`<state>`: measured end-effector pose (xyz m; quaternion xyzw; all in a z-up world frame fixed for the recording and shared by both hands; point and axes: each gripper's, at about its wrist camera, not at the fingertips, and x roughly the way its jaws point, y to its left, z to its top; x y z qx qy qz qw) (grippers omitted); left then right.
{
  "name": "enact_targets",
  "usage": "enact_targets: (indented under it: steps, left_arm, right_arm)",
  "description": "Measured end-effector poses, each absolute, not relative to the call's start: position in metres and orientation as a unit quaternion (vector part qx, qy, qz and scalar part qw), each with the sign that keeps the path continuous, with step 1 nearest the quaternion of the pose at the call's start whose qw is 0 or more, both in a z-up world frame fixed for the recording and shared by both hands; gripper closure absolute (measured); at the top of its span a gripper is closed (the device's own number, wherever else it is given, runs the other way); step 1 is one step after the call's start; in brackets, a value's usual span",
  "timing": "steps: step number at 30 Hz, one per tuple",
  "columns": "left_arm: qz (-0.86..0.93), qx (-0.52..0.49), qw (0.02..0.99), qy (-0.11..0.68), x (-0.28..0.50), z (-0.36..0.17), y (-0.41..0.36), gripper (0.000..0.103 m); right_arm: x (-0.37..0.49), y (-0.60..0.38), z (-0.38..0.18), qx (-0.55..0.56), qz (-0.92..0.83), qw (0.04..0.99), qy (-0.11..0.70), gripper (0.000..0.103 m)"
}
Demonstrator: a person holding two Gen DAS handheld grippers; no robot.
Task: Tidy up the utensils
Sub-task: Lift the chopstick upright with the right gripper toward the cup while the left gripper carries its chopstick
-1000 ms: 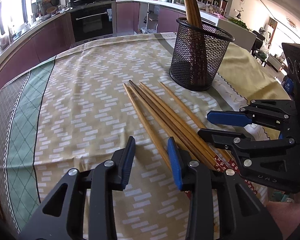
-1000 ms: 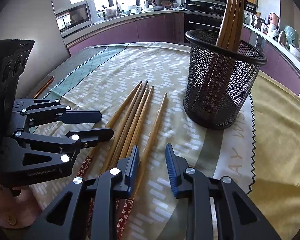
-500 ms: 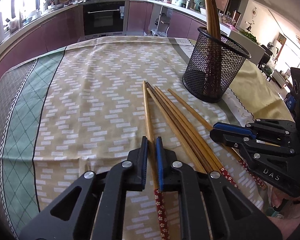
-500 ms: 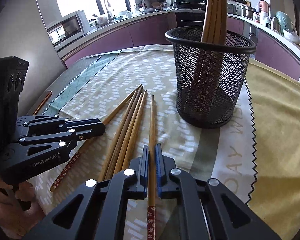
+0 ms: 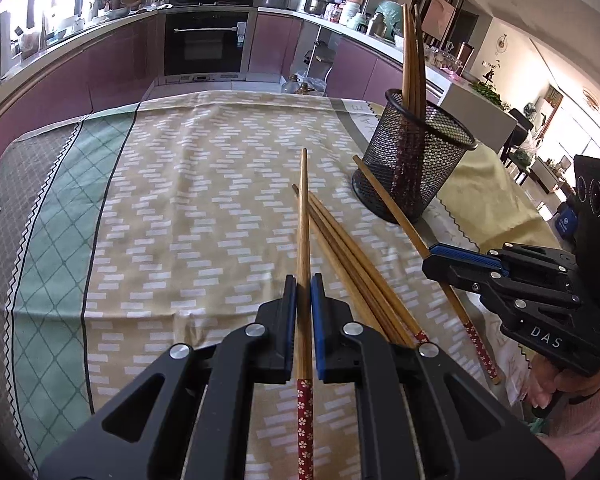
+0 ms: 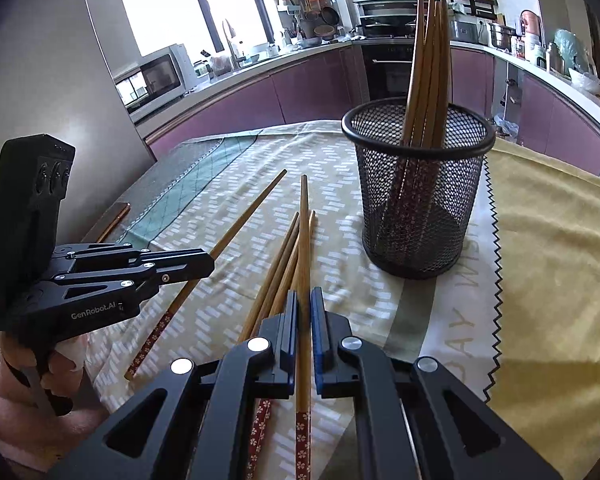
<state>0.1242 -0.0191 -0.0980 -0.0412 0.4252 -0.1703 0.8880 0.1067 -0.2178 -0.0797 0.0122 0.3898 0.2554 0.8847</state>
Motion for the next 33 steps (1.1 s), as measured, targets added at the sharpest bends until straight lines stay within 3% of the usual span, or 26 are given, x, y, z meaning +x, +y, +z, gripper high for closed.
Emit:
enact_targets:
  steps: [33]
  left_arm:
    - [-0.267,-0.066,0.924,0.266,0.123,0.046,-0.036,0.096]
  right_arm:
    - [0.115,-0.274,0.026,0.055,0.252,0.937,0.234,0.097]
